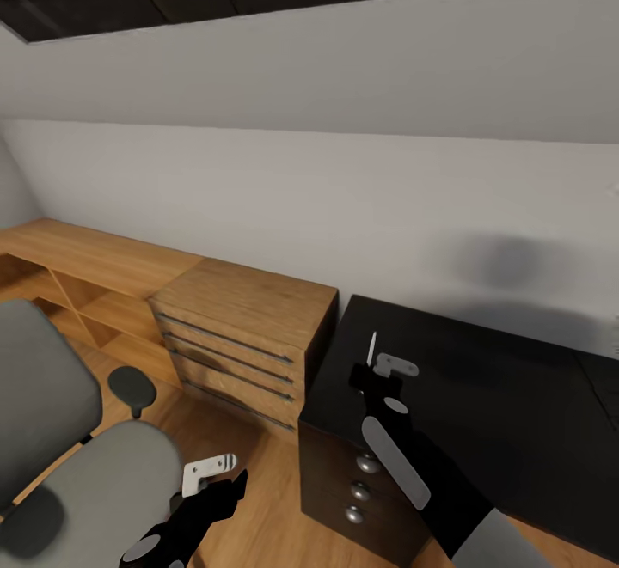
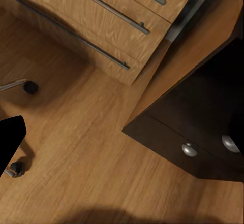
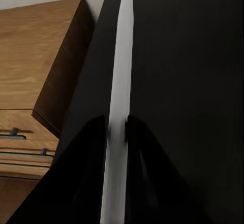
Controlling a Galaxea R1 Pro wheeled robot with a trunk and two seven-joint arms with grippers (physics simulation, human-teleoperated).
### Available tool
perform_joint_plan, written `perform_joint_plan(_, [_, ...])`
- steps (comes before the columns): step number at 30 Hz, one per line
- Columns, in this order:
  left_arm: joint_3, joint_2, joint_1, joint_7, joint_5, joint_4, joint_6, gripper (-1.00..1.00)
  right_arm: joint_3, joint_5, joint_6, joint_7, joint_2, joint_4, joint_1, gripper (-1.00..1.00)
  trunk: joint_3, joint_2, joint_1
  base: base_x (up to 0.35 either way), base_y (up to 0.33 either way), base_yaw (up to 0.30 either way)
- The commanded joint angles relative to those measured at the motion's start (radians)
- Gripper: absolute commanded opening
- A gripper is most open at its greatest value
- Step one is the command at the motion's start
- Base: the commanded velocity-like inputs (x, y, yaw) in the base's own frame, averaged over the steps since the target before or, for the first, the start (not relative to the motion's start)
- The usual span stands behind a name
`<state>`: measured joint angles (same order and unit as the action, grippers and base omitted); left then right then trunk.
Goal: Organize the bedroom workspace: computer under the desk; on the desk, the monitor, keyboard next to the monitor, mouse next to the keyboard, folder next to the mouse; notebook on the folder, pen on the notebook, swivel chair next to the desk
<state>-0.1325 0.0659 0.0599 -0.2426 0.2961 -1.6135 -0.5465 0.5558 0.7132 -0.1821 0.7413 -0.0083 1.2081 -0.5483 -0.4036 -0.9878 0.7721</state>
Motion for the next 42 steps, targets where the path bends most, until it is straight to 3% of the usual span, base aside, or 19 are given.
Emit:
perform_joint_plan(1, [-0.001,0.000,0.000,-0.009,0.011,-0.002,-0.003,1.00,0.003,0.003,-0.005,0.006,-0.001,0.002,-0.001,-1.00,0.003,0.007,-0.004,0.000,0.000,-0.165])
perform_joint_plan(10, [0.001,0.000,0.000,-0.009,0.011,-0.002,-0.003,1.00,0.003,0.003,-0.004,0.006,-0.001,0.003,-0.001,-1.00,0.037,0.070,-0.038,0.000,0.000,-0.173])
perform_joint_plan(26, [0.003,0.000,0.000,-0.009,0.011,-0.003,-0.003,1.00,0.001,0.003,-0.004,0.006,0.000,0.004,0.001,-1.00,0.088,0.182,-0.100,0.000,0.000,-0.015])
perform_joint_plan(31, [0.004,0.000,0.000,-0.009,0.011,-0.003,-0.001,1.00,-0.018,0.004,0.000,0.072,-0.001,0.002,0.004,-1.00,0.107,0.217,-0.119,0.000,0.000,-0.230])
perform_joint_plan(42, [0.003,0.000,0.000,-0.009,0.011,-0.005,0.000,1.00,-0.042,0.005,0.002,0.093,-0.001,-0.003,0.004,-1.00,0.150,0.294,-0.161,0.000,0.000,-0.264])
